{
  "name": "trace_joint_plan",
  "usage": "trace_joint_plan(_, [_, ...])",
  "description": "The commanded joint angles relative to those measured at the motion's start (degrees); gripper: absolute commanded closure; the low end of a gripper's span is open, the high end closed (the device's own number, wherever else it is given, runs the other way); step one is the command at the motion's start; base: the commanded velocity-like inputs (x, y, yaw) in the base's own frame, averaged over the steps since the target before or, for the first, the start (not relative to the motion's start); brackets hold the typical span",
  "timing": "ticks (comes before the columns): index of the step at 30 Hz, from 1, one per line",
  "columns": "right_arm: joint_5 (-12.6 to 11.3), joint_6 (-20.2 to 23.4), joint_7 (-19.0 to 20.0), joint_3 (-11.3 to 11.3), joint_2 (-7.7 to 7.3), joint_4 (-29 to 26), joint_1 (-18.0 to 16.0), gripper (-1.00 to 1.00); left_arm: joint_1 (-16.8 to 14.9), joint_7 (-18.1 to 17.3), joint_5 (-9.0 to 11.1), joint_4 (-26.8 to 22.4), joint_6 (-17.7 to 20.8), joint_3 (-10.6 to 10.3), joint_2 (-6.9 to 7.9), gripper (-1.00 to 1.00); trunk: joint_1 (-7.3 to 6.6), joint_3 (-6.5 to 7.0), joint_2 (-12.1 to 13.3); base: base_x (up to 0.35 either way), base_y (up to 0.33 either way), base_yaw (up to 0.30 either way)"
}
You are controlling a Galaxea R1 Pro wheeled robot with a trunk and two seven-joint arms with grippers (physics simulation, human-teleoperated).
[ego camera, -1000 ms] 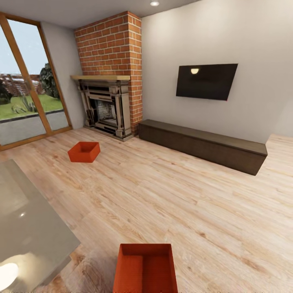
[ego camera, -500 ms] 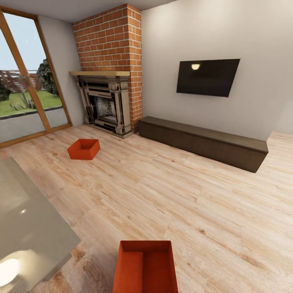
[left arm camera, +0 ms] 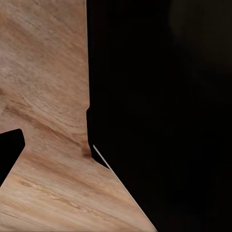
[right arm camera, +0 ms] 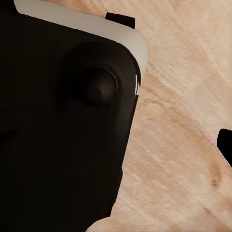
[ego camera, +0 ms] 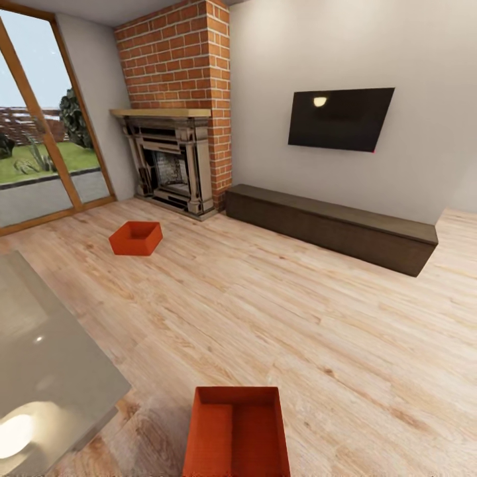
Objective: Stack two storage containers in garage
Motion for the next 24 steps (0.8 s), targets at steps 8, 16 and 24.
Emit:
trace_joint_plan(8, [-0.59, -0.21, 0.32, 0.41, -0.03, 0.15, -0.02, -1.0, 0.01, 0.09, 0.08, -0.05, -0.06, 0.1, -0.01, -1.0, 0.0, -0.77, -0.02, 0.0, 0.0, 0.0])
trace_joint_plan(16, [-0.59, -0.21, 0.32, 0.4, -0.04, 0.15, -0.02, -1.0, 0.01, 0.09, 0.08, -0.05, -0.06, 0.08, -0.01, -1.0, 0.0, -1.5, -0.02, 0.0, 0.0, 0.0])
trace_joint_plan(24, [-0.59, -0.21, 0.32, 0.4, 0.02, 0.15, -0.01, -1.0, 0.01, 0.09, 0.08, -0.05, -0.06, 0.11, -0.01, -1.0, 0.0, -2.22, -0.02, 0.0, 0.0, 0.0])
